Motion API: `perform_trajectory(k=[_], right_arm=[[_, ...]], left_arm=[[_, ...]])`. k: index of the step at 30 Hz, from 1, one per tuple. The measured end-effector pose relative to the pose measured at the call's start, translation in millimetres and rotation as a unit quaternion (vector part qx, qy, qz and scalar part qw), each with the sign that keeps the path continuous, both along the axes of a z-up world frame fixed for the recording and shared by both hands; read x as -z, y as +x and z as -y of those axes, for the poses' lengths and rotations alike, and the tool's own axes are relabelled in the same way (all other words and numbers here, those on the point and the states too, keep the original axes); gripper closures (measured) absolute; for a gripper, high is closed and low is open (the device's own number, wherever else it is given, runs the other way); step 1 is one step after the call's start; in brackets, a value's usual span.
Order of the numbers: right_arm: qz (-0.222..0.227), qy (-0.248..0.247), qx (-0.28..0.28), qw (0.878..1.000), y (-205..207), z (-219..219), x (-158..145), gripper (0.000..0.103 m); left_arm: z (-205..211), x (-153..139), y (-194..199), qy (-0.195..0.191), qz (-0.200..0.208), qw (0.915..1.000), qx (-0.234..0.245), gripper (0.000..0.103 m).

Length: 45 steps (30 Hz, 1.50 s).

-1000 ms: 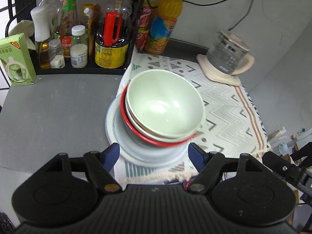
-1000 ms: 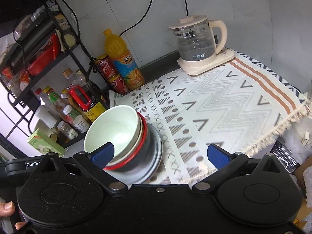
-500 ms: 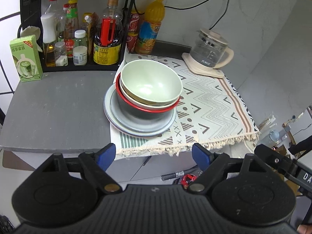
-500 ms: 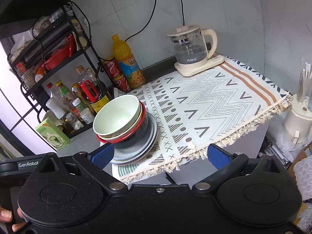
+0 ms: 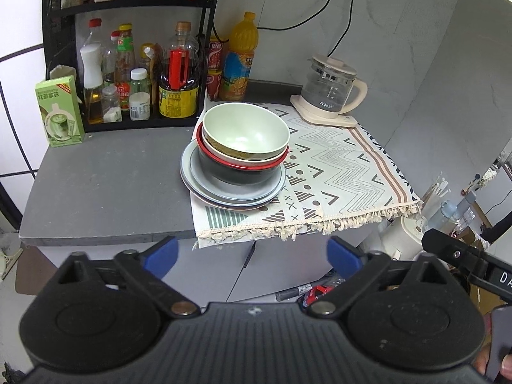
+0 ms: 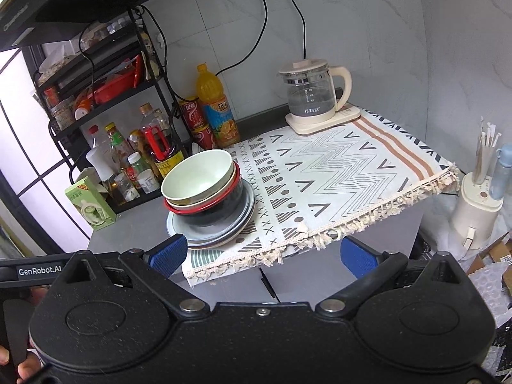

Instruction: Organize plates and bowls

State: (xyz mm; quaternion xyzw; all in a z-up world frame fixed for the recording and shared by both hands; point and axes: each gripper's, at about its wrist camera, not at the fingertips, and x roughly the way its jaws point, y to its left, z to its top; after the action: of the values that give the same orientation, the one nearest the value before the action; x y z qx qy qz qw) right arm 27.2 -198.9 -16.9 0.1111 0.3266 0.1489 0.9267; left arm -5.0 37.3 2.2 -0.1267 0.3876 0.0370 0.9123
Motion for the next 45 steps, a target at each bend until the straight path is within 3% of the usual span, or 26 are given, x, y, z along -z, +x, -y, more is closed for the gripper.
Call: perform_trajectory(k=[18, 45], right_arm=[[0.037, -0.021, -0.008, 0.999, -50, 6, -13, 0.0], [0.041, -0.03, -0.018, 0.999, -53, 13, -16, 0.0]], left_arm=[[6, -16, -52, 0.028, 0.042, 0.9987, 0.001, 0.0], [6, -19, -52, 0.025, 0.044, 0.9987, -0.012, 0.0]])
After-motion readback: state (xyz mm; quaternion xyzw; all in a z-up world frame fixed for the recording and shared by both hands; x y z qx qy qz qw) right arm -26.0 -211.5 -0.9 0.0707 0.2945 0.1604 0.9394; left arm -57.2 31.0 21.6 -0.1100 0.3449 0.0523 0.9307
